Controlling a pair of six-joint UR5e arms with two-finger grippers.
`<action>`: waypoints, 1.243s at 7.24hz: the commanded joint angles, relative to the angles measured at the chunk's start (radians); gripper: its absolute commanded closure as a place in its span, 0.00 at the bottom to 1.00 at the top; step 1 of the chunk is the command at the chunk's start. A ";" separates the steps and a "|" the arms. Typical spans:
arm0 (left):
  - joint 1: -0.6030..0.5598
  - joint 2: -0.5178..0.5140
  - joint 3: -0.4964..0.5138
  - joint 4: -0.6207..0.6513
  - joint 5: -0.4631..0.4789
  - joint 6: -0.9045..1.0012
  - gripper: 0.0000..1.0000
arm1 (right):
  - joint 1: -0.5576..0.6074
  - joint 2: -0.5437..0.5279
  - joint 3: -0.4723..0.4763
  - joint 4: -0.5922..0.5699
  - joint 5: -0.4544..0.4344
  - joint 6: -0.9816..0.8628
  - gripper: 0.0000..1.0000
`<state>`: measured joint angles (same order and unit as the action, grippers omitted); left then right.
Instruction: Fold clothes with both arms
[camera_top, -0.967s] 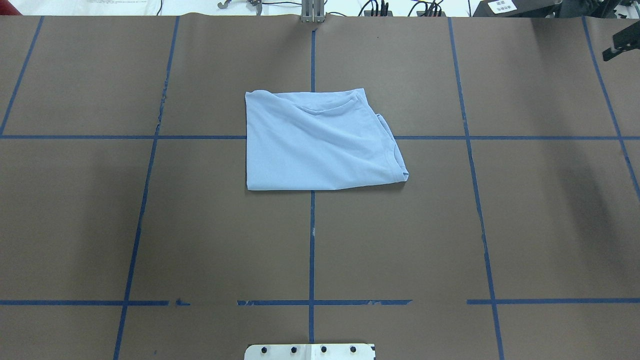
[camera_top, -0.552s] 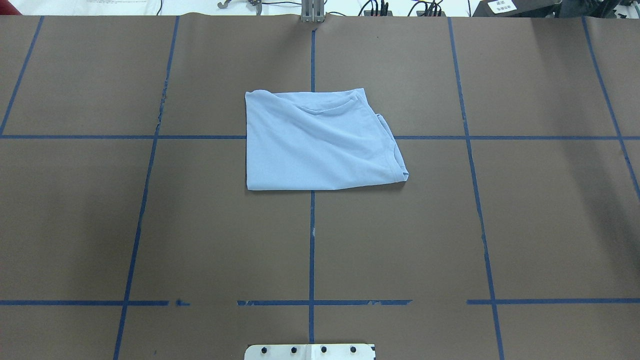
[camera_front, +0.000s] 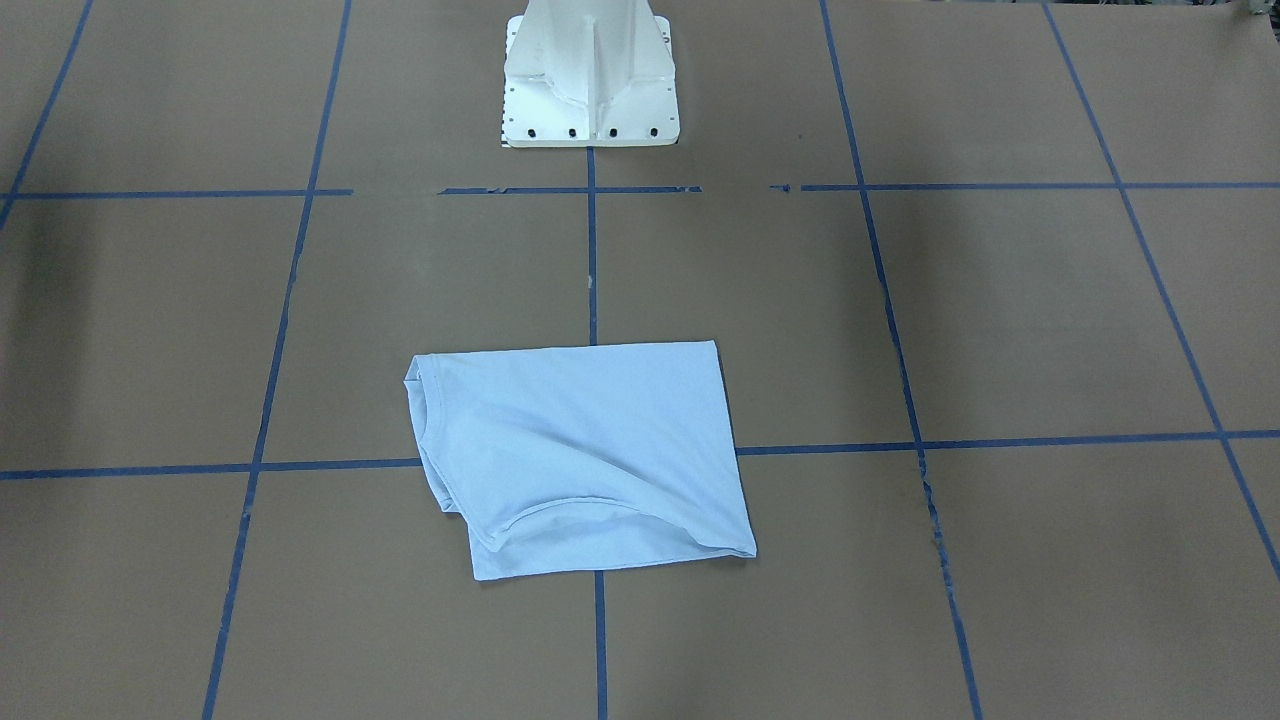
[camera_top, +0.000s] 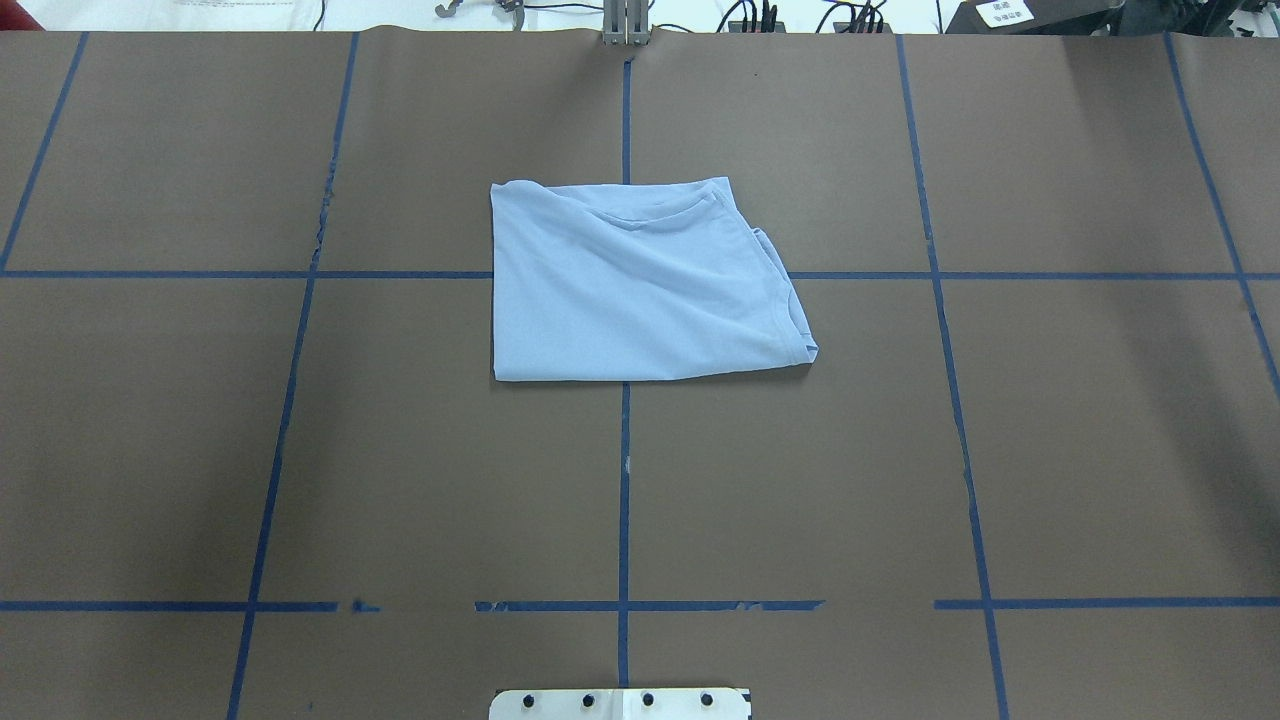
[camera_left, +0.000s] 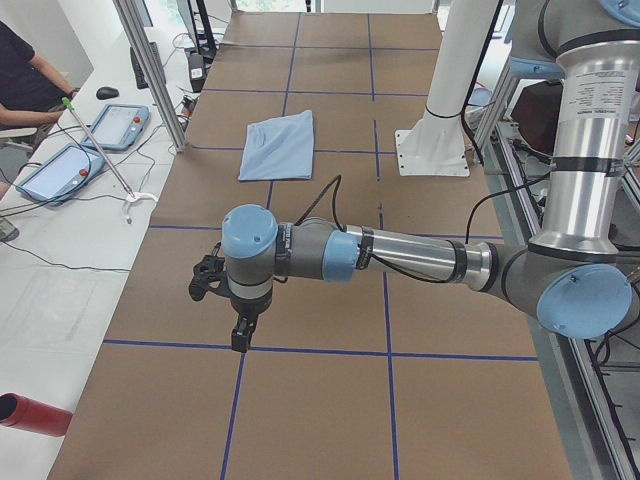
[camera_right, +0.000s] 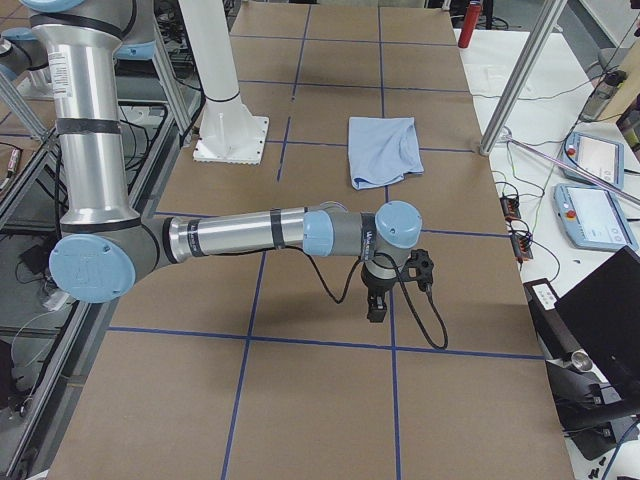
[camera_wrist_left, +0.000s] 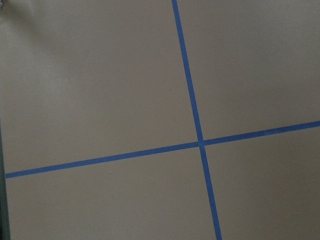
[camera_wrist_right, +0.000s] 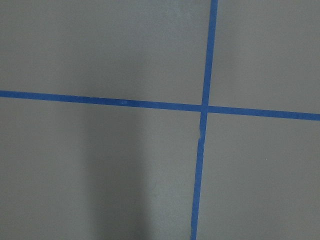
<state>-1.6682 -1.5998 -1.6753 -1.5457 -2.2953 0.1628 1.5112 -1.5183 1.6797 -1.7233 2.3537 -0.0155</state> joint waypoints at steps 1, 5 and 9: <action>0.002 0.006 -0.018 -0.007 0.003 0.003 0.00 | -0.006 0.007 0.009 -0.002 -0.007 0.009 0.00; 0.085 0.009 -0.067 0.125 -0.053 0.006 0.00 | -0.031 0.013 0.025 0.001 -0.001 0.012 0.00; 0.097 0.015 -0.060 0.127 -0.081 0.009 0.00 | -0.040 0.007 0.012 0.002 -0.001 0.012 0.00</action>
<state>-1.5719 -1.5889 -1.7288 -1.4239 -2.3732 0.1705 1.4721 -1.5082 1.6936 -1.7216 2.3526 -0.0031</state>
